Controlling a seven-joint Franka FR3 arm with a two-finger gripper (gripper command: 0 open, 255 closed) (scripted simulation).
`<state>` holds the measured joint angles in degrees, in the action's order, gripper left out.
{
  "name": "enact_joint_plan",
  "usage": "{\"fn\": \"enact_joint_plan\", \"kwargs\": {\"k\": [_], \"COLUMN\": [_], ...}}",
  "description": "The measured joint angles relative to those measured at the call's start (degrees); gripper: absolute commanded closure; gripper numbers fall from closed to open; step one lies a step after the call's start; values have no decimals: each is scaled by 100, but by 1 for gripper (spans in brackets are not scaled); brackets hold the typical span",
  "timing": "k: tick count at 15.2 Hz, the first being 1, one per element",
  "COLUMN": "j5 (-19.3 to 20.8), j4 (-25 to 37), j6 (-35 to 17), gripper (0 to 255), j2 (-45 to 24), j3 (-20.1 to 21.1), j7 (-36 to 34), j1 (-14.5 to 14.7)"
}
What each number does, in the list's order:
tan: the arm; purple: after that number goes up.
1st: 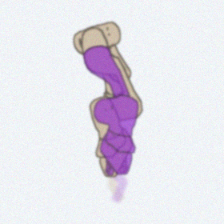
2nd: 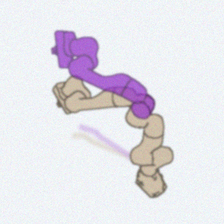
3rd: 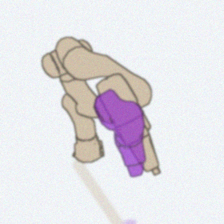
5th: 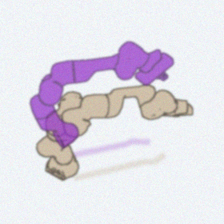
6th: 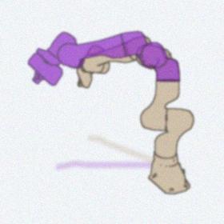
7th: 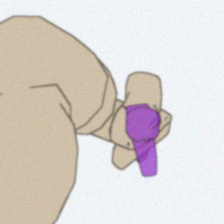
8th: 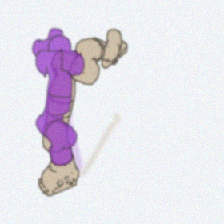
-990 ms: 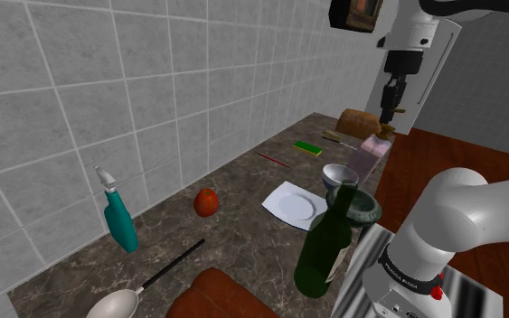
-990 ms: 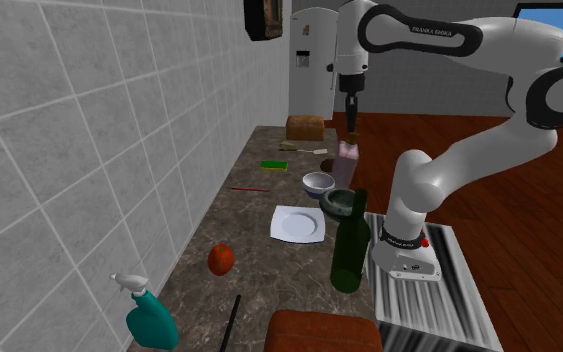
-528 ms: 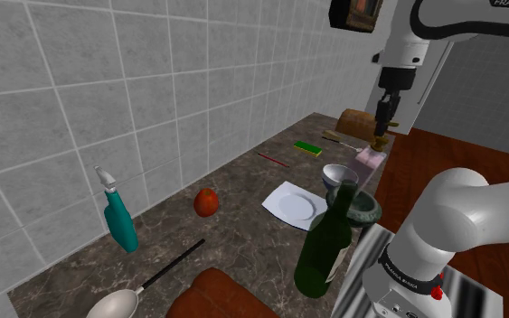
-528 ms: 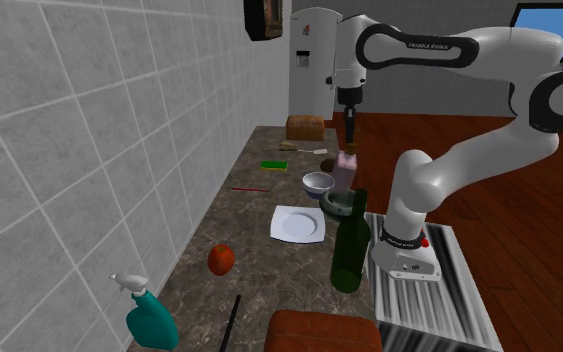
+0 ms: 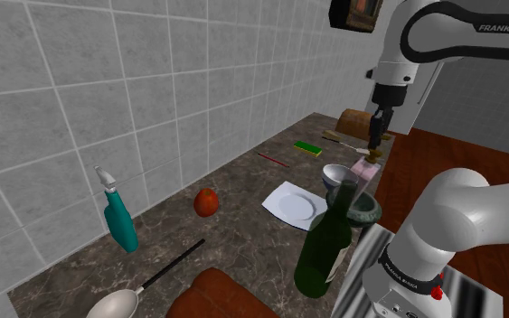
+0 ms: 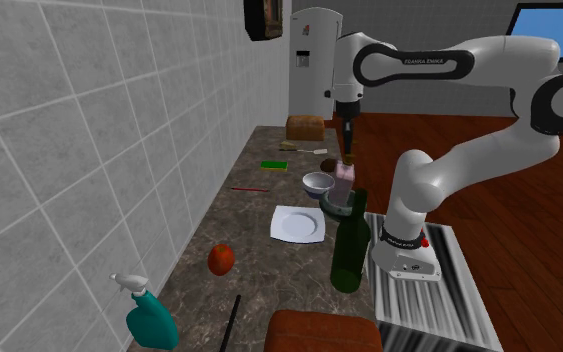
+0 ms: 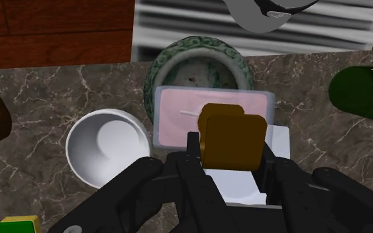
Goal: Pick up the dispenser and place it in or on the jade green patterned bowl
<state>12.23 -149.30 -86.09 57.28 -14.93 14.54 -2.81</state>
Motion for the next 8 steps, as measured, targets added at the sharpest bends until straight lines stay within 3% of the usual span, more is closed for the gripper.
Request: {"fn": "enact_joint_plan", "kwargs": {"k": [6,7,8], "j5": [29,28,25], "j4": [-36,-41,-61], "j6": [-53,-59,-49], "gripper": [255,0,0], "j2": [43,45,45], "j3": [-19,-17,-18], "j7": [15,12,11], "j1": [-17,-17,-18]}}
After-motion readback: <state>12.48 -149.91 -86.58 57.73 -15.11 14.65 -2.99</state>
